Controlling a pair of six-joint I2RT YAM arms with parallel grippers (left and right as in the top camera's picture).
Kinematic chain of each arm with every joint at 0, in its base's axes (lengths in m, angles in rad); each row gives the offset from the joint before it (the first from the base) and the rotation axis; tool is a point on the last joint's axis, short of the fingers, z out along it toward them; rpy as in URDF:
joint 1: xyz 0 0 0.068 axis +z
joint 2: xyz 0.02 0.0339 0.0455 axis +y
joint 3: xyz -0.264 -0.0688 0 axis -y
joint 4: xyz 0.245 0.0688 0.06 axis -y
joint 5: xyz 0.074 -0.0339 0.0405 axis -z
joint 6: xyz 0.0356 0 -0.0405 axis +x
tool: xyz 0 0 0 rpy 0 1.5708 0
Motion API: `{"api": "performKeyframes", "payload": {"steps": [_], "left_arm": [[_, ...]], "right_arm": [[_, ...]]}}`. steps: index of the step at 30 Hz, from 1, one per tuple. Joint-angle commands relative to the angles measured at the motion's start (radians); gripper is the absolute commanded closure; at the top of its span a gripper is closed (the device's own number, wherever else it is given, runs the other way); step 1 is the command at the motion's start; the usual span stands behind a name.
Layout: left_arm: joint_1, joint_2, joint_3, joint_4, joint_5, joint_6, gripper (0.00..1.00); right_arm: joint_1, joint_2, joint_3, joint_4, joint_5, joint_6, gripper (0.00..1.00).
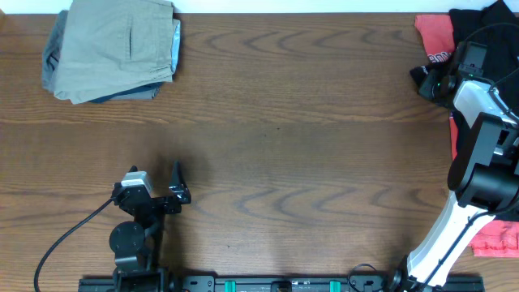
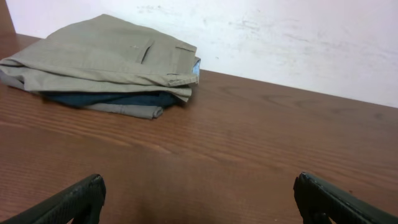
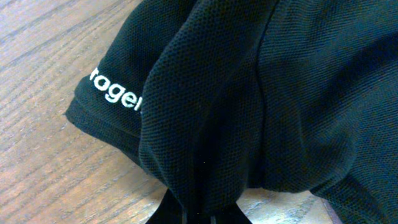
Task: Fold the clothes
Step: 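Reach the right gripper to the black polo shirt on the red shirt, then grasp the black polo with the right gripper and drag it to table center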
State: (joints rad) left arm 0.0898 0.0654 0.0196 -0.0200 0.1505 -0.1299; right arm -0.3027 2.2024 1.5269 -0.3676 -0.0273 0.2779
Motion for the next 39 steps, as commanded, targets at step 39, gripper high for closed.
{"api": "performKeyframes", "payload": {"steps": [39], "left_arm": [[0.002, -0.001, -0.016, -0.035, 0.014, 0.006, 0.02]], "right_arm": [[0.72, -0.52, 0.014, 0.0, -0.06, 0.067, 0.99]]}}
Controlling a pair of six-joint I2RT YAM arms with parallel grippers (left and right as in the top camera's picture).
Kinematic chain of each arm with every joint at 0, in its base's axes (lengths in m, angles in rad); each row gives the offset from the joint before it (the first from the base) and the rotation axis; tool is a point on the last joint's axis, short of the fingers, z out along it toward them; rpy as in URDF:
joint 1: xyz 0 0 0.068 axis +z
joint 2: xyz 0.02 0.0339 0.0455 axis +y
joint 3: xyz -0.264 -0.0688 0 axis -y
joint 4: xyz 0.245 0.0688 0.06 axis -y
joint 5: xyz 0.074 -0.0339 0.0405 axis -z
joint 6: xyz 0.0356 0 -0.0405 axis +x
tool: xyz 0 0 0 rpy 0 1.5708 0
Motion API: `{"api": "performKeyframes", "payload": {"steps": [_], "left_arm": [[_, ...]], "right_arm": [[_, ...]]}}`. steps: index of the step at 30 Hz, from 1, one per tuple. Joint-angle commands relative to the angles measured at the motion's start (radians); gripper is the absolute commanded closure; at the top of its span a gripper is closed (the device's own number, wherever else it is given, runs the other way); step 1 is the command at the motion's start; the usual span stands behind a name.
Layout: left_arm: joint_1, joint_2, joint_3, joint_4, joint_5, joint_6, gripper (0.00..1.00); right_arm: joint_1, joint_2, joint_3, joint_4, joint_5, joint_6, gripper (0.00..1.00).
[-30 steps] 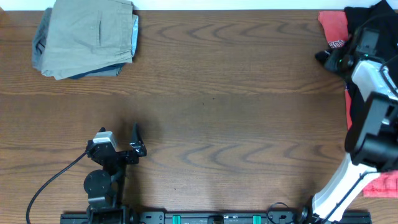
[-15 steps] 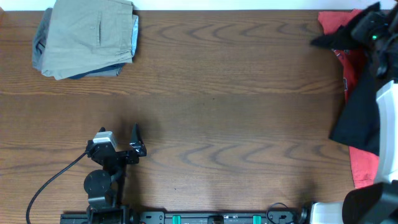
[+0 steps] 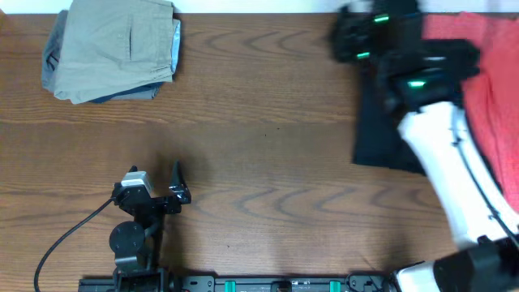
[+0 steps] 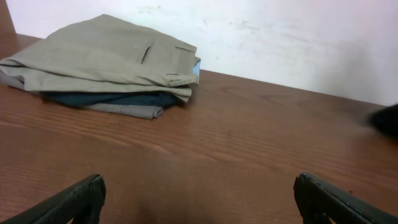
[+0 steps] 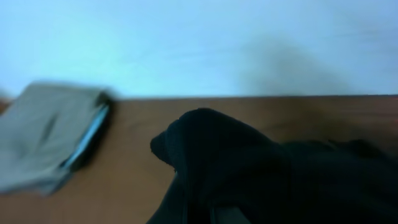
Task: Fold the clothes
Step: 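Grasp the black polo with the right gripper and drag it to table center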
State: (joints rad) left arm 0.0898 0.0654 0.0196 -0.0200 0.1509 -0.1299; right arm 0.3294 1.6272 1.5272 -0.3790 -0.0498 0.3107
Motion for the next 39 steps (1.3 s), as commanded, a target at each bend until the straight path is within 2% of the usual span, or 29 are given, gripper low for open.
{"api": "performKeyframes", "payload": {"steps": [1, 8, 12, 13, 14, 15, 16, 18, 20, 22, 30, 31, 37, 39], "left_arm": [[0.002, -0.001, -0.016, -0.035, 0.014, 0.006, 0.02], [0.002, -0.001, -0.016, -0.035, 0.014, 0.006, 0.02], [0.002, -0.001, -0.016, -0.035, 0.014, 0.006, 0.02], [0.002, -0.001, -0.016, -0.035, 0.014, 0.006, 0.02], [0.002, -0.001, -0.016, -0.035, 0.014, 0.006, 0.02], [0.002, -0.001, -0.016, -0.035, 0.014, 0.006, 0.02], [0.002, -0.001, -0.016, -0.035, 0.014, 0.006, 0.02], [0.002, -0.001, -0.016, -0.035, 0.014, 0.006, 0.02], [0.002, -0.001, -0.016, -0.035, 0.014, 0.006, 0.02], [0.002, -0.001, -0.016, -0.035, 0.014, 0.006, 0.02], [0.002, -0.001, -0.016, -0.035, 0.014, 0.006, 0.02], [0.002, -0.001, -0.016, -0.035, 0.014, 0.006, 0.02], [0.002, -0.001, -0.016, -0.035, 0.014, 0.006, 0.02], [0.002, -0.001, -0.016, -0.035, 0.014, 0.006, 0.02]], "right_arm": [[0.135, 0.085, 0.014, 0.026, -0.063, 0.034, 0.99], [0.366, 0.224, 0.014, 0.065, -0.288, 0.081, 0.99], [0.474, 0.233, 0.014, 0.026, -0.348, 0.034, 0.99], [0.495, 0.23, 0.014, 0.014, -0.347, 0.013, 0.96], [0.509, 0.229, 0.014, 0.005, -0.346, -0.005, 0.88], [0.52, 0.225, 0.014, -0.004, -0.341, -0.02, 0.6], [0.522, 0.222, 0.014, -0.011, -0.332, -0.021, 0.5], [0.51, 0.211, 0.014, -0.028, -0.3, -0.02, 0.46], [0.475, 0.185, 0.015, -0.056, -0.267, -0.02, 0.34], [0.427, 0.15, 0.016, -0.089, -0.245, -0.019, 0.31], [0.179, -0.027, 0.016, -0.306, -0.216, -0.02, 0.07], [0.145, -0.048, 0.016, -0.346, -0.222, -0.02, 0.01], [0.066, -0.105, 0.016, -0.548, -0.302, -0.046, 0.02], [0.083, -0.102, 0.015, -0.611, -0.294, -0.107, 0.18]]}}
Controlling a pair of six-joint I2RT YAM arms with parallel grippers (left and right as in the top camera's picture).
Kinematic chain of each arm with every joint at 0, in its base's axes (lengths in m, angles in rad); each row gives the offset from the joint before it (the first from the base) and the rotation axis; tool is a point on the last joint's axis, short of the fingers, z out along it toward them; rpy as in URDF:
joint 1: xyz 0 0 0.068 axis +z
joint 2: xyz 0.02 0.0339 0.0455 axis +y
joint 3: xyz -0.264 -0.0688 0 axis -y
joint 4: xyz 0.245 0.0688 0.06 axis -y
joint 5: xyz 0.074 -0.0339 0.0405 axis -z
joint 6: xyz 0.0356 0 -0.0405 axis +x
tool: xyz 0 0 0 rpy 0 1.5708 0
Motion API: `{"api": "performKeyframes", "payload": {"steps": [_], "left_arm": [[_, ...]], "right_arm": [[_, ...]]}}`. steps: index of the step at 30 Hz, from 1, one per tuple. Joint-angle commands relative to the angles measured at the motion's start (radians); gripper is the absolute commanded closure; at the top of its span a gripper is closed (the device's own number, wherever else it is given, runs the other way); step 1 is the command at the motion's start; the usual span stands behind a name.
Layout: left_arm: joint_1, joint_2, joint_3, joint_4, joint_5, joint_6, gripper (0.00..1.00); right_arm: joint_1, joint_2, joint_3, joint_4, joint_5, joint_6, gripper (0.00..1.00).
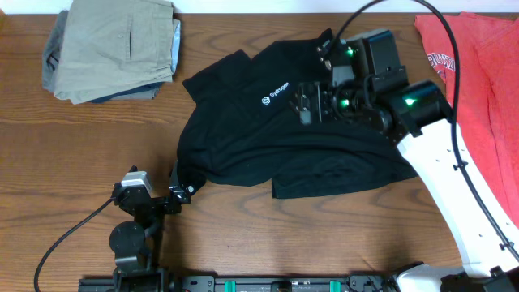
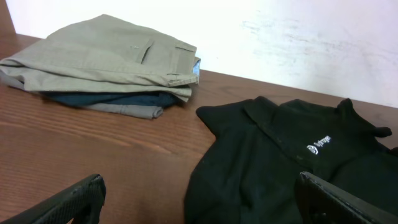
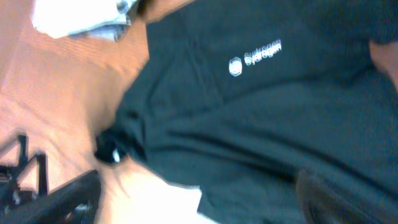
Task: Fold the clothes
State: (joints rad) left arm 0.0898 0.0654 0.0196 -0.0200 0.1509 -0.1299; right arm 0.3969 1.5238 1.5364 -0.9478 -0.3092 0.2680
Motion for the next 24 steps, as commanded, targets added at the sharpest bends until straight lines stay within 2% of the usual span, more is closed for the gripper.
{"api": "performKeyframes", "payload": {"steps": [1, 7, 9, 18, 24], "left_arm": [[0.002, -0.001, -0.016, -0.035, 0.014, 0.006, 0.02], [0.002, -0.001, -0.016, -0.035, 0.014, 0.006, 0.02], [0.002, -0.001, -0.016, -0.035, 0.014, 0.006, 0.02], [0.002, -0.001, -0.016, -0.035, 0.014, 0.006, 0.02], [0.002, -0.001, -0.016, -0.035, 0.014, 0.006, 0.02]], "right_arm": [[0.027, 0.007, 0.004, -0.073, -0.03, -0.079, 0.21], [0.105, 0.05, -0.04, -0.182, 0.015, -0.104, 0.22], [0.135, 0.069, -0.079, -0.168, 0.034, -0.09, 0.23], [0.24, 0.214, -0.251, -0.035, 0.037, -0.055, 0.4], [0.309, 0.309, -0.256, -0.022, 0.097, -0.022, 0.39]]}}
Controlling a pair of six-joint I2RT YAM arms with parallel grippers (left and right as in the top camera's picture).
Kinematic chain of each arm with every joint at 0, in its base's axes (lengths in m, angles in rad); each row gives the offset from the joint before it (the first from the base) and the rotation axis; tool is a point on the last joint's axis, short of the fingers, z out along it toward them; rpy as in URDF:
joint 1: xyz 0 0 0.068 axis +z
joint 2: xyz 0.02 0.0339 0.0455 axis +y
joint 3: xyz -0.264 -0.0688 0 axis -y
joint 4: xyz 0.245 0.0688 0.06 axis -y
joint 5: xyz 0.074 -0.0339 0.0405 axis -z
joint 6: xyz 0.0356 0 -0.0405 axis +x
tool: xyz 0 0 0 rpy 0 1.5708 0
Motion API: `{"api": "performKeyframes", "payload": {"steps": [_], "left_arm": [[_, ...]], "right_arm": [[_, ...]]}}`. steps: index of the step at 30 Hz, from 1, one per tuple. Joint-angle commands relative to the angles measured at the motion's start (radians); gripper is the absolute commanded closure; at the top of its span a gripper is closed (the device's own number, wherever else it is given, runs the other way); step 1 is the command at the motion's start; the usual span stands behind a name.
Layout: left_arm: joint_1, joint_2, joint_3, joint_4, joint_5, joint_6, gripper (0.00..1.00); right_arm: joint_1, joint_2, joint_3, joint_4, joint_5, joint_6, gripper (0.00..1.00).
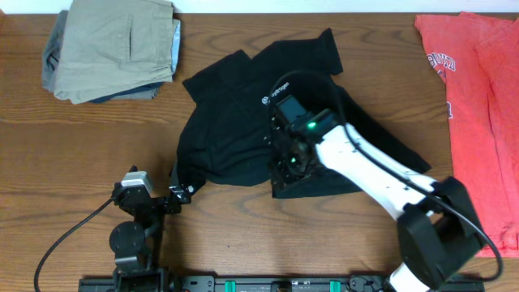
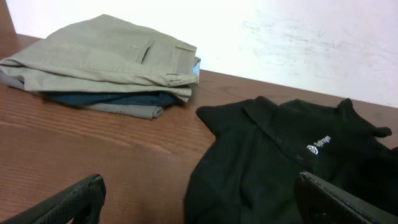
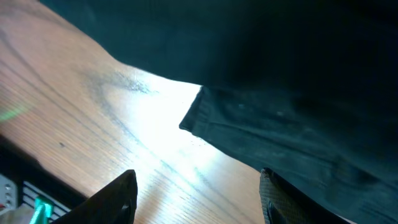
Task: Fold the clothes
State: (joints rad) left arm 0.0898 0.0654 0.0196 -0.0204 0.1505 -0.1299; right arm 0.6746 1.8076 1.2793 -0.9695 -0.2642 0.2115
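Note:
A black polo shirt [image 1: 235, 122] with a small white chest logo lies crumpled and front up in the middle of the table. My right gripper [image 1: 286, 166] hangs open low over its lower hem. In the right wrist view the hem corner [image 3: 211, 118] lies just ahead of the right gripper [image 3: 199, 205], whose fingers hold nothing. My left gripper [image 1: 174, 191] rests open at the front left, level with the shirt's lower-left edge. The left wrist view shows the shirt [image 2: 292, 162] ahead of the open left gripper [image 2: 199, 208].
A folded stack with khaki trousers on top [image 1: 113, 49] sits at the back left corner, also the folded stack [image 2: 106, 62] in the left wrist view. A red shirt [image 1: 478, 97] lies spread along the right edge. Bare wood [image 1: 81, 146] lies left of the black shirt.
My right gripper has moved from above the shirt's upper right part down to its lower hem, still open. The shirt lies in the same place. The left arm has not moved.
My right gripper was shut on the black shirt in the pile at the far right. Then it held the shirt high over the back of the table. Then the shirt lay spread mid-table with the gripper open above it, and now low at the hem.

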Motion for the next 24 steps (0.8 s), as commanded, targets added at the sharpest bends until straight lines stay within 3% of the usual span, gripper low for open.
{"api": "performKeyframes", "payload": {"steps": [1, 5, 9, 19, 24], "left_arm": [[0.002, -0.001, -0.016, -0.035, 0.014, 0.006, 0.02], [0.002, -0.001, -0.016, -0.035, 0.014, 0.006, 0.02], [0.002, -0.001, -0.016, -0.035, 0.014, 0.006, 0.02], [0.002, -0.001, -0.016, -0.035, 0.014, 0.006, 0.02], [0.002, -0.001, -0.016, -0.035, 0.014, 0.006, 0.02]], "right_arm": [[0.04, 0.035, 0.001, -0.004, 0.077, 0.054, 0.39], [0.076, 0.079, 0.0, -0.012, 0.151, 0.109, 0.39], [0.1, 0.115, 0.0, 0.017, 0.152, 0.186, 0.45], [0.154, 0.224, 0.002, 0.051, 0.153, 0.197, 0.45], [0.146, 0.223, 0.002, 0.054, 0.154, 0.208, 0.51]]}}
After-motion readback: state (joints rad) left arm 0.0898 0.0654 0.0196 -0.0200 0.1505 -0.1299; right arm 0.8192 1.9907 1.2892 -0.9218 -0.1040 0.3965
